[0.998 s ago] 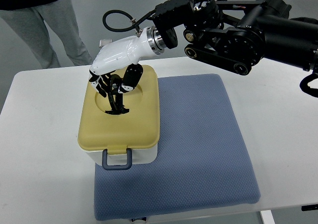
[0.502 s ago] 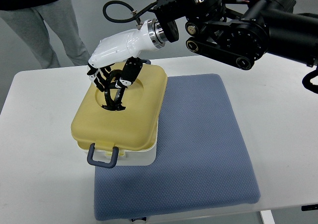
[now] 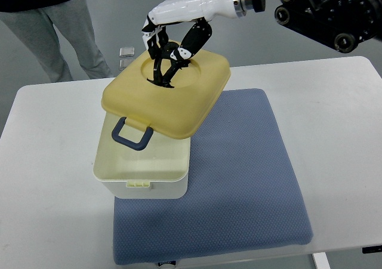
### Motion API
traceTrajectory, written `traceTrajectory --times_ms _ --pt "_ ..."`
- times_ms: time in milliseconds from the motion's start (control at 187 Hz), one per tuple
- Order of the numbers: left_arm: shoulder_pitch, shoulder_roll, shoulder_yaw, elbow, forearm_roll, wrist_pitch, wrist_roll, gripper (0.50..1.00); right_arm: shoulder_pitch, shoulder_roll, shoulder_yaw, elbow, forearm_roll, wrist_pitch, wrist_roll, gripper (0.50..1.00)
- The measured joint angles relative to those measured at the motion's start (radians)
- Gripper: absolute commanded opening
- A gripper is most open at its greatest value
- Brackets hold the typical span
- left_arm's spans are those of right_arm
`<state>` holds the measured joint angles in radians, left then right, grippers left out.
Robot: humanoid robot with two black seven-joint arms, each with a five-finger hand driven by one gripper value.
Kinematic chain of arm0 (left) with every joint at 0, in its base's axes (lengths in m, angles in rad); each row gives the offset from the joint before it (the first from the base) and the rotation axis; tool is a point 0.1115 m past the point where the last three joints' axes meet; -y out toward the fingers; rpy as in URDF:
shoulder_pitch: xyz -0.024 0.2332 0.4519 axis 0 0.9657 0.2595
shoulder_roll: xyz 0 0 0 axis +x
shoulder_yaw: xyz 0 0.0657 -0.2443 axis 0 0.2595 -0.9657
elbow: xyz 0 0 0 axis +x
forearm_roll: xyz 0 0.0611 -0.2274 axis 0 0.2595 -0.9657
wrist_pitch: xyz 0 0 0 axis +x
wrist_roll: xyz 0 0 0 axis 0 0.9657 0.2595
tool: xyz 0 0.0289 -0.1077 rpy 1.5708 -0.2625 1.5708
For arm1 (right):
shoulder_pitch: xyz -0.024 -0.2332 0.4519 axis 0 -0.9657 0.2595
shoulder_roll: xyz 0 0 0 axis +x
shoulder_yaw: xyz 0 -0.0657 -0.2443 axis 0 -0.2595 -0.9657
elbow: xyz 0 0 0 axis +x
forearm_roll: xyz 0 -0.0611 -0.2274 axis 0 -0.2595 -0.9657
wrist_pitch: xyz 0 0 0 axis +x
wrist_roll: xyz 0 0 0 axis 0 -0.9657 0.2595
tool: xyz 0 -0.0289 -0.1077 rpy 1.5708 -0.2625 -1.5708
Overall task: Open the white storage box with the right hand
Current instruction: 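Lift the yellow lid off the box with the right hand, then lower the held yellow lid onto the mat beside the box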
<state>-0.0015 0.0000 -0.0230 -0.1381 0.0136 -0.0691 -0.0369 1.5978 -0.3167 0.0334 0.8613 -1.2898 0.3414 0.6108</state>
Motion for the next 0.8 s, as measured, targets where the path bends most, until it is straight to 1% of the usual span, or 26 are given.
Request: traceTrajectory --times_ms 251,470,603,801 --pt "0.000 0.000 0.000 0.000 0.000 0.000 0.000 1.000 -0.016 -0.131 0.002 -0.049 0.037 -0.003 0.000 0.500" --pt "0.000 0.000 0.000 0.000 0.000 0.000 0.000 1.000 -0.093 -0.204 0.001 -0.073 0.059 -0.014 0.000 0.500" --pt "0.000 0.000 0.000 0.000 0.000 0.000 0.000 1.000 -0.151 -0.223 0.001 -0.092 0.060 -0.029 0.000 0.500" --pt "0.000 0.000 0.000 0.000 0.000 0.000 0.000 1.000 -0.233 -0.219 0.001 -0.119 0.060 -0.072 0.000 0.500"
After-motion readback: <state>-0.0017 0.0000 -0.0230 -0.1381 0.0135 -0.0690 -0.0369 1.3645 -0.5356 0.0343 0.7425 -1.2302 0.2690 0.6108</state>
